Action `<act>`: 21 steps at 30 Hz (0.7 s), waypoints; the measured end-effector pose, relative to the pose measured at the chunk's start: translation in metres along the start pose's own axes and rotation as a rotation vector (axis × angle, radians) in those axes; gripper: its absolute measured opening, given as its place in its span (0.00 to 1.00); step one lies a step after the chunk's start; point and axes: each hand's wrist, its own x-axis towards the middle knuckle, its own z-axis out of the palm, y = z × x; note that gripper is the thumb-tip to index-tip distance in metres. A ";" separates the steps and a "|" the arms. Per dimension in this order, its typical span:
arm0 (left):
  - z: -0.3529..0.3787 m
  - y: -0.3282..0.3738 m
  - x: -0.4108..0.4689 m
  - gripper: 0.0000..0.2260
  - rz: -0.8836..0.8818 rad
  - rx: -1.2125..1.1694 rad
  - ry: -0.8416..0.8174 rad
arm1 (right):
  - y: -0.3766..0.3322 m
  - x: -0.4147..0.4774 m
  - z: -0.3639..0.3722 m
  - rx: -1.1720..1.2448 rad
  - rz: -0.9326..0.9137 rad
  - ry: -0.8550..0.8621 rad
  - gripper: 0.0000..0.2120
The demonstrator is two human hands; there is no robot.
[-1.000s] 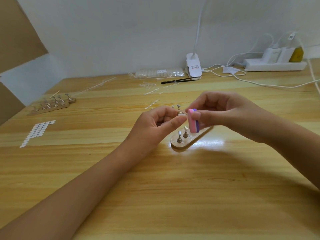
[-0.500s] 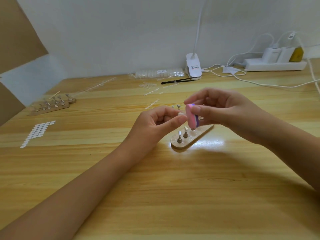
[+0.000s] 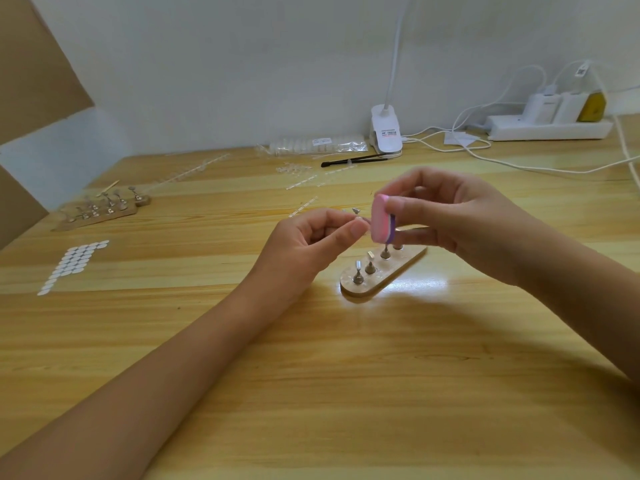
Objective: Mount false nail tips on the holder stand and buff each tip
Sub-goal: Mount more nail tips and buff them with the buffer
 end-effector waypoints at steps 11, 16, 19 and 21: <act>0.003 0.001 -0.001 0.12 0.005 0.002 -0.022 | 0.000 -0.002 0.004 -0.082 -0.021 -0.002 0.16; 0.003 0.001 -0.001 0.13 -0.012 -0.010 -0.022 | -0.003 -0.002 0.000 -0.143 -0.024 -0.065 0.13; 0.003 0.002 -0.001 0.13 -0.016 -0.011 -0.019 | -0.002 -0.001 0.000 -0.085 -0.048 -0.009 0.13; 0.003 0.002 -0.001 0.12 -0.005 0.000 -0.028 | -0.001 -0.002 0.000 -0.096 -0.019 -0.078 0.13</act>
